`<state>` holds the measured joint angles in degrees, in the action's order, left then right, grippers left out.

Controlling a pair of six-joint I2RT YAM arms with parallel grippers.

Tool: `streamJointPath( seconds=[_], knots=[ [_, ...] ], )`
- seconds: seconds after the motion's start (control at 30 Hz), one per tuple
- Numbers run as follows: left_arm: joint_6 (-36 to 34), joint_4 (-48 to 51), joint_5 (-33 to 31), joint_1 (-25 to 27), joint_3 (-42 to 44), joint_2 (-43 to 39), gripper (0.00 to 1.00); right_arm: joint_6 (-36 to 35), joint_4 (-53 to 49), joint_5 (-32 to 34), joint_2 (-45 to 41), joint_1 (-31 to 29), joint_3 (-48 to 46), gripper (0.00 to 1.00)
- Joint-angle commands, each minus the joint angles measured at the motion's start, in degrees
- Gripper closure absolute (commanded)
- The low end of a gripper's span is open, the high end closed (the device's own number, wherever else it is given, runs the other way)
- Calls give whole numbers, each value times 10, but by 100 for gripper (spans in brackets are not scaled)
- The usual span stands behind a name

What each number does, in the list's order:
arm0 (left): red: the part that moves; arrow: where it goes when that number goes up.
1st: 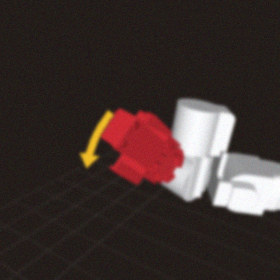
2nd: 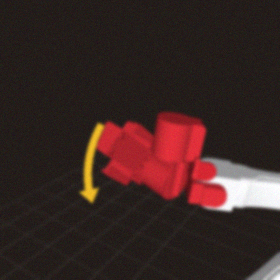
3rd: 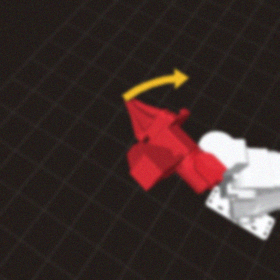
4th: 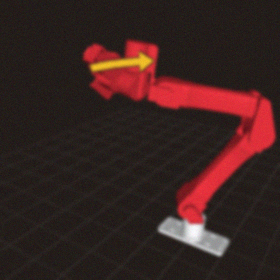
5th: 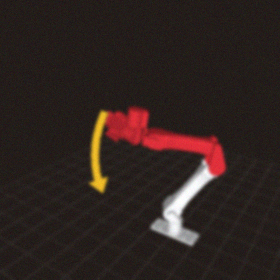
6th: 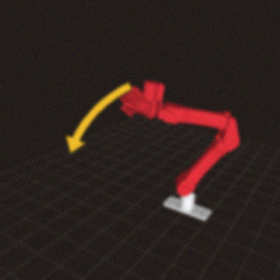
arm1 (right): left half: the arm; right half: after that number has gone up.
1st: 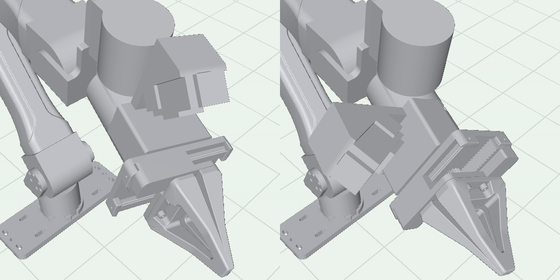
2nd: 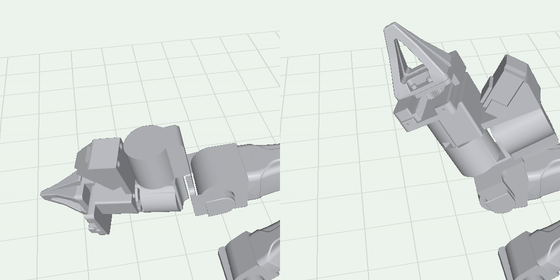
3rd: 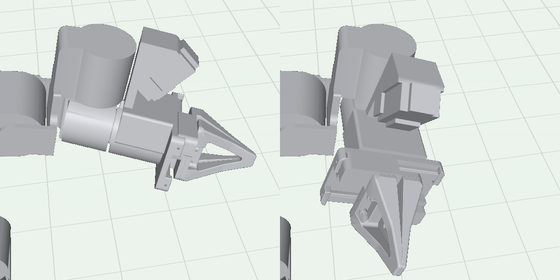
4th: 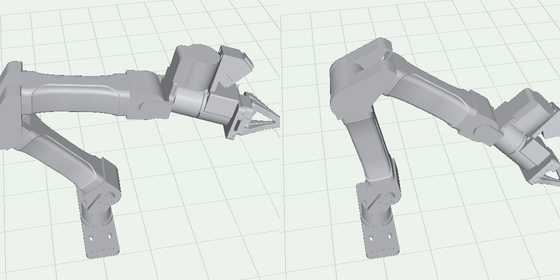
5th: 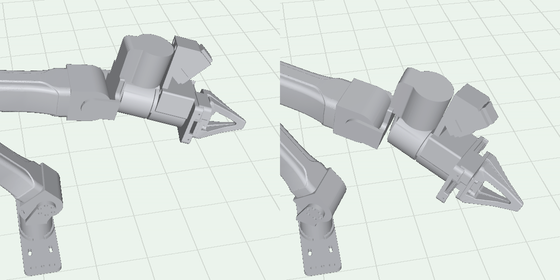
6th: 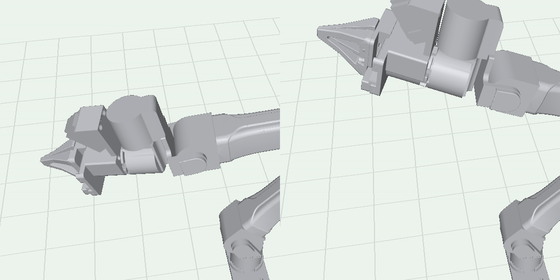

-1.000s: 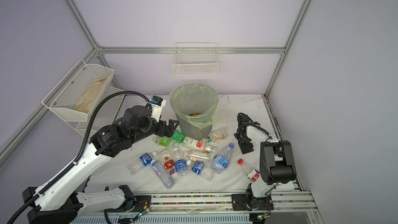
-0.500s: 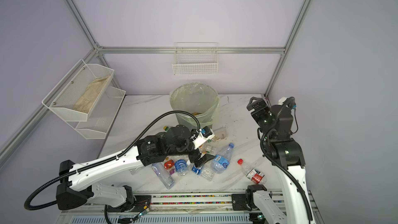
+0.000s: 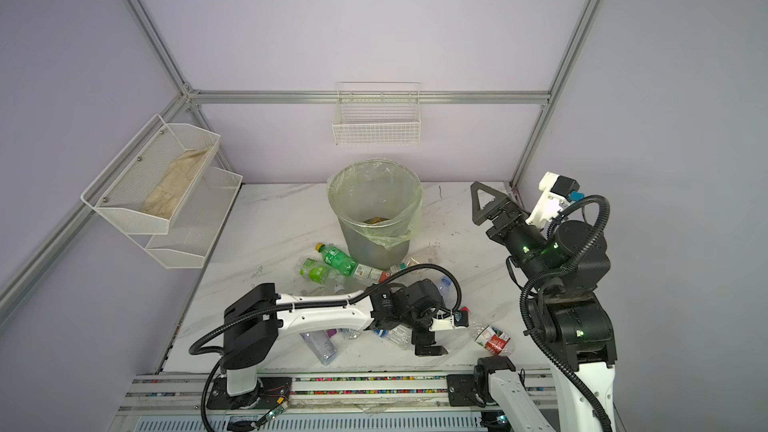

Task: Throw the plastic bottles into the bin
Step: 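Raise the right arm away while the left gripper reaches toward the red-capped bottle, then lower the left gripper around the red-capped bottle and close it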

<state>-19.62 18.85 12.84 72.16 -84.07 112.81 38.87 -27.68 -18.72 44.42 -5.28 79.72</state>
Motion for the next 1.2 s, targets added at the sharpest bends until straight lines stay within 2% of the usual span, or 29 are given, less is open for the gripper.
streamJointPath(
  seconds=[0.0,0.27,0.47,0.7,0.9,1.17],
  knots=[
    [-59,-42,7,10,-98,24,0,-4,38,-59,-17,-2,10,3],
    [-86,-63,2,17,-155,89,0,-7,41,-89,-33,-2,-19,3],
    [-107,-28,15,17,-222,144,0,-3,50,-102,-35,-2,-37,3],
    [-144,-18,-46,17,-262,183,0,-6,51,-113,-33,-2,-39,3],
    [-156,-25,-74,17,-285,208,0,-5,55,-118,-33,-2,-54,3],
    [-169,-28,-81,17,-313,235,0,-4,55,-120,-30,-2,-59,3]
  ],
)
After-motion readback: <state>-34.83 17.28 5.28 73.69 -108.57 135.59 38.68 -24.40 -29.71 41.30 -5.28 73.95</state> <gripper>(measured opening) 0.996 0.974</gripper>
